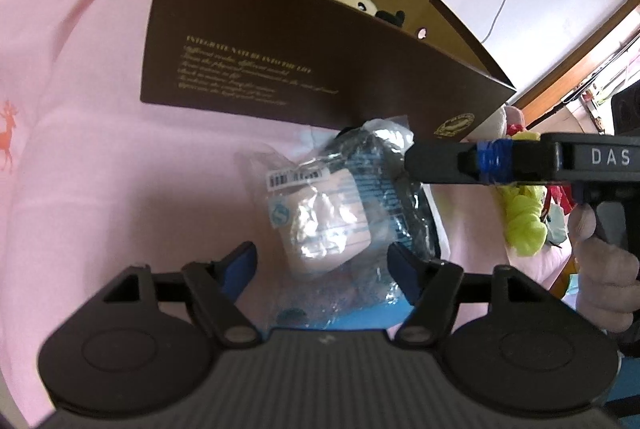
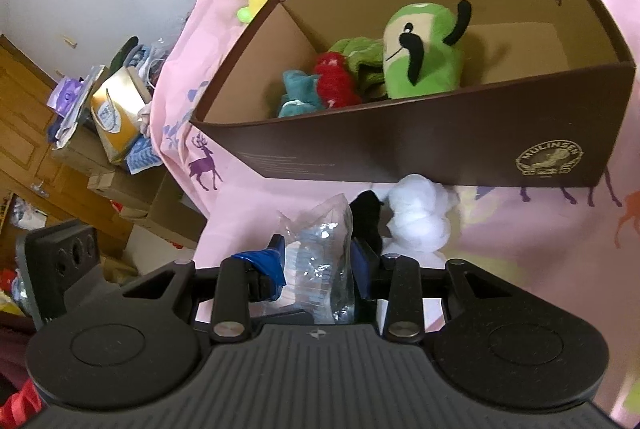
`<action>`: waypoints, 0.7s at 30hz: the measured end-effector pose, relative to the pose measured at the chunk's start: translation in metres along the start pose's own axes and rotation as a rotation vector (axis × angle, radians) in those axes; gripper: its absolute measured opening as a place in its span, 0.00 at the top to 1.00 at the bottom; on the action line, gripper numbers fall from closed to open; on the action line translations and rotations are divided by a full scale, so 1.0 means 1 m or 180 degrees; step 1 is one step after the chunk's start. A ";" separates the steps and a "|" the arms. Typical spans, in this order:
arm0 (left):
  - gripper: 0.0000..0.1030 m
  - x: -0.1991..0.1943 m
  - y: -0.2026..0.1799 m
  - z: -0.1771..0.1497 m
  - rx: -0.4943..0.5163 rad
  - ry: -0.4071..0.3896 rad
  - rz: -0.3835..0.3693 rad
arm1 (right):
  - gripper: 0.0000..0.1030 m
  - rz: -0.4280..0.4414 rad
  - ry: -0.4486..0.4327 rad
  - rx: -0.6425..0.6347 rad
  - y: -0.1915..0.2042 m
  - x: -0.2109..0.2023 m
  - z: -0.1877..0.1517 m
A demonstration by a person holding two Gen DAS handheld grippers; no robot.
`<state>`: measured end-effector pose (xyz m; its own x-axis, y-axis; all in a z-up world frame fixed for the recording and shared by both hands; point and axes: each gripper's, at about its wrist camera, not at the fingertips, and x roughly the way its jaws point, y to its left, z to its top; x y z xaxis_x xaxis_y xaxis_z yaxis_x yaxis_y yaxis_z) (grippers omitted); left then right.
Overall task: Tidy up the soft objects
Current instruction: 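Grasp the clear plastic bag with the right gripper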
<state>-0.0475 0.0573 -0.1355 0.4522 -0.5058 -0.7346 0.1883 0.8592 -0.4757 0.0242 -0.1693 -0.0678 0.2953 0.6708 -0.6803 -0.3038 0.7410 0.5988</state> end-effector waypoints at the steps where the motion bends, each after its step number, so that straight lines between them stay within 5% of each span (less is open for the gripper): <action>1: 0.32 0.000 0.000 0.000 0.0017 -0.0006 -0.0003 | 0.81 0.0011 -0.0004 -0.0018 0.002 0.000 0.000; 7: 0.32 -0.001 -0.002 -0.003 0.0119 -0.0037 -0.0015 | 0.80 0.0136 0.0106 -0.0188 0.008 0.006 0.000; 21: 0.39 -0.002 -0.015 -0.005 0.0408 -0.0199 0.0226 | 0.80 -0.0188 0.0253 -0.0300 0.011 0.027 -0.004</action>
<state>-0.0553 0.0451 -0.1296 0.5209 -0.4411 -0.7308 0.2619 0.8974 -0.3550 0.0252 -0.1427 -0.0813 0.2436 0.6187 -0.7469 -0.3728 0.7706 0.5168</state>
